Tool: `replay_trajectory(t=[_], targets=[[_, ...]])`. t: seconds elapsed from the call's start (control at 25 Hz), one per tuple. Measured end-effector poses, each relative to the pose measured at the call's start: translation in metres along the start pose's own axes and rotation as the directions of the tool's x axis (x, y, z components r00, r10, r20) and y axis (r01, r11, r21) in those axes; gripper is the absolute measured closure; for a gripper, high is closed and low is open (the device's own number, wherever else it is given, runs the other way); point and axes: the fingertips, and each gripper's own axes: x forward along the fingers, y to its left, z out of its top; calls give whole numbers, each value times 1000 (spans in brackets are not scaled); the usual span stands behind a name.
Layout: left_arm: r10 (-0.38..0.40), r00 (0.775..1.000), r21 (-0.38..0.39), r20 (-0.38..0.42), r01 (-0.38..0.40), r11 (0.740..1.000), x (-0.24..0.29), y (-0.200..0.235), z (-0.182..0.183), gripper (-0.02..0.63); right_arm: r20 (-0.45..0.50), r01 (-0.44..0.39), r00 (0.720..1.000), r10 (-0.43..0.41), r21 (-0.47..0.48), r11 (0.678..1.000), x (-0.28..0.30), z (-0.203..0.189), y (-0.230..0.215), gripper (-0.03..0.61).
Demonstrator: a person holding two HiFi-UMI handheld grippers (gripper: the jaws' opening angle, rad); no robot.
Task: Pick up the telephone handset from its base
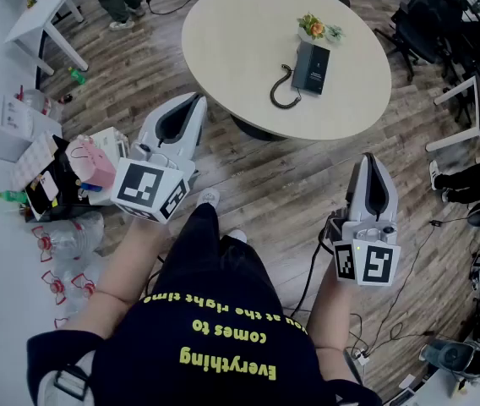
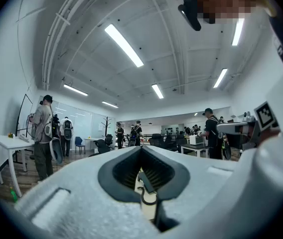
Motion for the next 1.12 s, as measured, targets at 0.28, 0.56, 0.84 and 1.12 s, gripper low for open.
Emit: replay_trajectory(t=[0.28,0.56,0.84,1.12], targets=[[0,1000,1,1,0,1000,-8,-11,1,609,9,-13,1000,13,13,1000,-12,4,1,568],[-1,1000,8,10,1,1000,-9,-23,4,609,35,-14,999,12,35,999,-26,8,-2,566],[26,1000,1,5,-26,1000,1,-25,4,542,-23,-7,1000,9,78,997,-23,-5,-18,463],[63,998,-23,3,-63,998,24,-6,-1,415,-52,9,999,-4,97,995,-2,-19,-27,379]])
